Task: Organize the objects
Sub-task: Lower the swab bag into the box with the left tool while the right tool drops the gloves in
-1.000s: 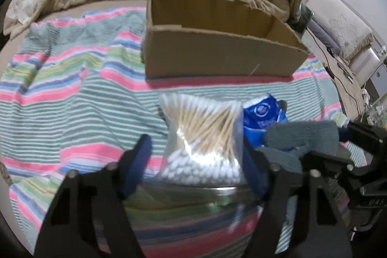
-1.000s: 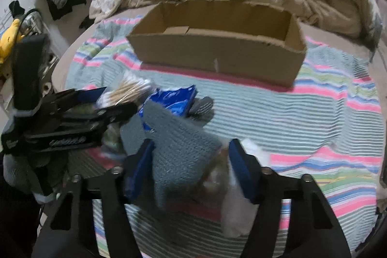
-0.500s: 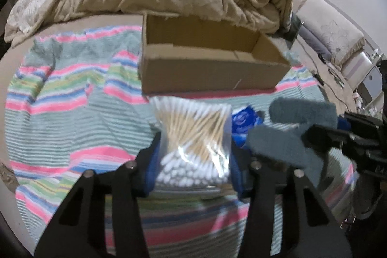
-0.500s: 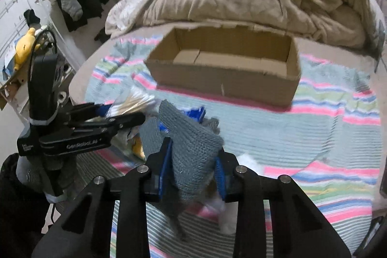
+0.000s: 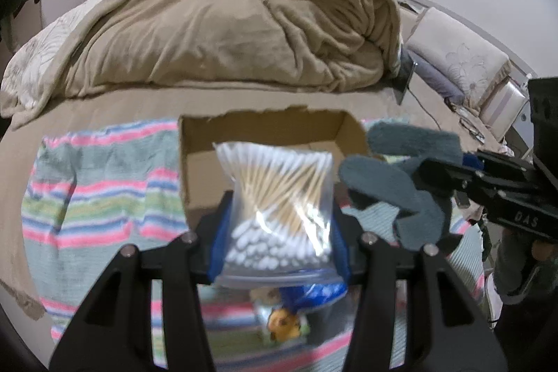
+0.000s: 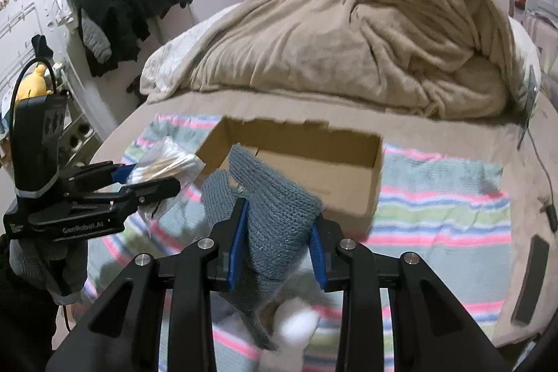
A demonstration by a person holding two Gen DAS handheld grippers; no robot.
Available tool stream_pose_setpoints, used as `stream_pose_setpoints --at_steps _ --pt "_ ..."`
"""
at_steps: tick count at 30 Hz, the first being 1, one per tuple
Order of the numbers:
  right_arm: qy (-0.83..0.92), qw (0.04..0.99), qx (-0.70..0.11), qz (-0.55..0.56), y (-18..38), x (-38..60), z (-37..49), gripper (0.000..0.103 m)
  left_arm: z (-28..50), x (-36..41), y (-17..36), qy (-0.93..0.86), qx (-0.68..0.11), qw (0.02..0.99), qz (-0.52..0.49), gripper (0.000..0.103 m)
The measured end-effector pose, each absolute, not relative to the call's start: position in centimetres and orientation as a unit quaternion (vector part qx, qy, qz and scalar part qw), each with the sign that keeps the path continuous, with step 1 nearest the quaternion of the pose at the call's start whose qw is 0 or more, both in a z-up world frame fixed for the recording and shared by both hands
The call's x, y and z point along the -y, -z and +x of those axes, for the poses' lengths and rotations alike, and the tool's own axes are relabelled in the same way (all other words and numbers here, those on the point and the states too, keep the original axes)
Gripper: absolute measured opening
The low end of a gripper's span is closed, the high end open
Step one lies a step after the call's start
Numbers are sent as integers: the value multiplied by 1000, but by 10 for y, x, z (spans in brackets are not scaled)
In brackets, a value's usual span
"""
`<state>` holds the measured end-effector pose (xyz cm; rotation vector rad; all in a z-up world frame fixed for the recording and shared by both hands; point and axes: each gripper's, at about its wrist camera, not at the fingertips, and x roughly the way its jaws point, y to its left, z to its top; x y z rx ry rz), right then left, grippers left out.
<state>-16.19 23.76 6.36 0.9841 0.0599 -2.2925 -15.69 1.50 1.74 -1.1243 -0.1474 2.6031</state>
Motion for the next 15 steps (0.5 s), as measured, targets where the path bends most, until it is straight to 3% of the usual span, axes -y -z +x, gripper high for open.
stream_pose_setpoints --at_steps 15 --pt "883 303 -33 357 -68 -238 -237 34 -219 -51 -7 -902 51 166 -394 50"
